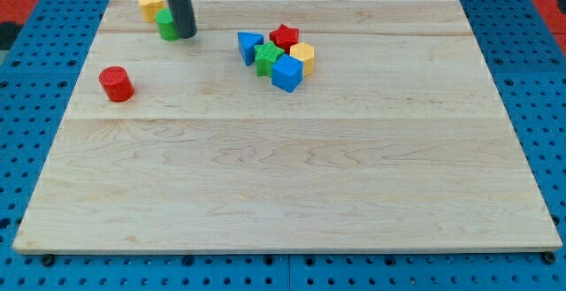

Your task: Move the blue cube towards bottom of green circle

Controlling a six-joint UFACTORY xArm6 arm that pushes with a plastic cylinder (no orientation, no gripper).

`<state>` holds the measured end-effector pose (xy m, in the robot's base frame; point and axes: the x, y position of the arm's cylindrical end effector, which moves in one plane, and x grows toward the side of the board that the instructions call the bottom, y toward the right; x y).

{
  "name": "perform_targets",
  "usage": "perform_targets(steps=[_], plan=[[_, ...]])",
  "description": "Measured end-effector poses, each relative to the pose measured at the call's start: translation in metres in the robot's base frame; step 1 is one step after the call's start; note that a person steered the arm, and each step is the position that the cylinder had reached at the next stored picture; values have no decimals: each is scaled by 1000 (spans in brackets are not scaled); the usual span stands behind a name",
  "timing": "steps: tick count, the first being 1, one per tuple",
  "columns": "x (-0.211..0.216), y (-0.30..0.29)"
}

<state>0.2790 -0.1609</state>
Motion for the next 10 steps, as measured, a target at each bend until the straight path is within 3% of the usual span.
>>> perform_targets(steps=[2, 4, 6, 7, 8, 9, 10], plan=[[-1, -44], [14, -32], [112, 47], [145, 128], [146, 228], [116, 233], [106, 201]])
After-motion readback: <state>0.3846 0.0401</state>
